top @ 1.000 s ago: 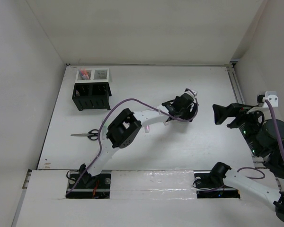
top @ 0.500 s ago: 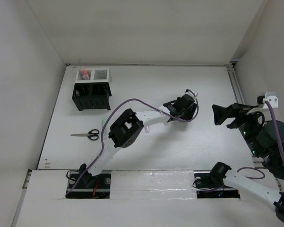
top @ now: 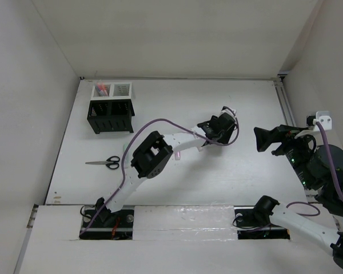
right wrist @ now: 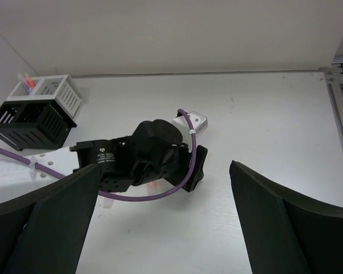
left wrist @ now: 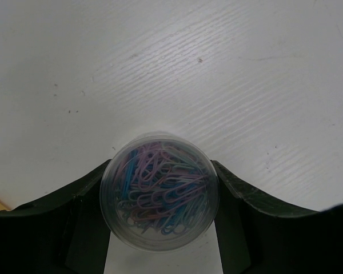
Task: Sort the stationery into containers
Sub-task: Pick up the stationery from the center of the board, then place the stationery in the storage box.
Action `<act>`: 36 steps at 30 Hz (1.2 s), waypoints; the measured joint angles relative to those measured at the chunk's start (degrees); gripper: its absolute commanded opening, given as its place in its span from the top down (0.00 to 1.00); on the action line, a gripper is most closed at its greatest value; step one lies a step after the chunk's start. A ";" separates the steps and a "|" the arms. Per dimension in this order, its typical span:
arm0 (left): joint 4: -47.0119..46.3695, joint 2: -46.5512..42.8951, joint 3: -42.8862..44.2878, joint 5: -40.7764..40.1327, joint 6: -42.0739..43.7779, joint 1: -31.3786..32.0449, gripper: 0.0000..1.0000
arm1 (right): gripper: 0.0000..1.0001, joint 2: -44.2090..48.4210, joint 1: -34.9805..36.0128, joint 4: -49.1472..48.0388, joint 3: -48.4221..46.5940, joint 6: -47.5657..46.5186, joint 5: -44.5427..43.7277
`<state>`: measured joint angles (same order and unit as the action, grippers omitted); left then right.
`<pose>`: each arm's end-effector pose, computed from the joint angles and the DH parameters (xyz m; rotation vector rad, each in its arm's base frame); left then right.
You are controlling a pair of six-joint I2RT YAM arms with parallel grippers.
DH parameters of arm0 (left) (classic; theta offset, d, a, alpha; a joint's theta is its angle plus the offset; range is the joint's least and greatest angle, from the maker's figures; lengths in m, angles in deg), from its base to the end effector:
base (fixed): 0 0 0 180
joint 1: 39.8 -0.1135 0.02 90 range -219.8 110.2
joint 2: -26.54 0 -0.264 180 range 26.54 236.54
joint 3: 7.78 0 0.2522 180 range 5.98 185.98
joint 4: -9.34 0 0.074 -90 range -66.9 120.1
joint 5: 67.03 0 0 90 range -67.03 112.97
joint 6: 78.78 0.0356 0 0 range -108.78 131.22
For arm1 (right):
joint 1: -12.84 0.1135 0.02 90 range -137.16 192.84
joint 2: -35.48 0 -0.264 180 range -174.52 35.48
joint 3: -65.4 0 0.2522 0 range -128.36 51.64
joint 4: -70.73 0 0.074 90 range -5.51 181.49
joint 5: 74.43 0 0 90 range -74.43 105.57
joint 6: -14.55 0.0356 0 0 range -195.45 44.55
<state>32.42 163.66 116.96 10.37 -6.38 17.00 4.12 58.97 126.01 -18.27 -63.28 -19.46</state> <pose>0.3068 -0.4546 0.1760 0.6236 2.1267 -0.4950 0.0506 0.0232 0.4451 -0.0085 1.6209 0.2901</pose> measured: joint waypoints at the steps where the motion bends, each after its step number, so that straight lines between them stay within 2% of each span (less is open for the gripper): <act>1: 0.90 -0.04 0.35 -0.48 0.26 -0.13 1.00 | 0.00 0.00 0.00 -0.02 0.00 0.00 0.11; 6: 5.16 -1.97 1.16 -0.90 1.38 -2.27 1.00 | 0.00 0.26 0.00 -0.09 0.07 0.00 0.50; 10: 9.51 -6.78 2.36 0.68 1.84 -8.20 1.00 | 0.00 0.55 0.00 -0.46 0.42 -0.39 0.55; 14: 12.39 -13.00 6.45 3.52 2.10 -19.63 1.00 | 0.00 0.59 0.00 -1.40 0.74 -0.44 0.90; 20: 14.78 -17.55 20.24 5.49 3.30 -41.29 1.00 | 0.00 0.63 0.00 -3.15 1.55 -0.92 2.62; 24: 14.21 -20.06 20.26 6.01 4.26 -50.60 1.00 | 0.00 0.57 0.00 -4.87 2.40 -1.53 4.48; 28: 12.90 -20.72 14.99 7.02 4.24 -53.94 1.00 | 0.00 0.13 0.00 -6.38 3.32 -2.27 6.47; 36: 13.57 -19.39 8.13 7.91 4.24 -52.28 1.00 | 0.00 -0.94 0.00 -7.63 4.70 -3.32 8.11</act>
<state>45.99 144.27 125.09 18.28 -2.14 -35.28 3.19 58.97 118.38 -13.57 -66.60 -11.35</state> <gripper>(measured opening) 0.548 0.999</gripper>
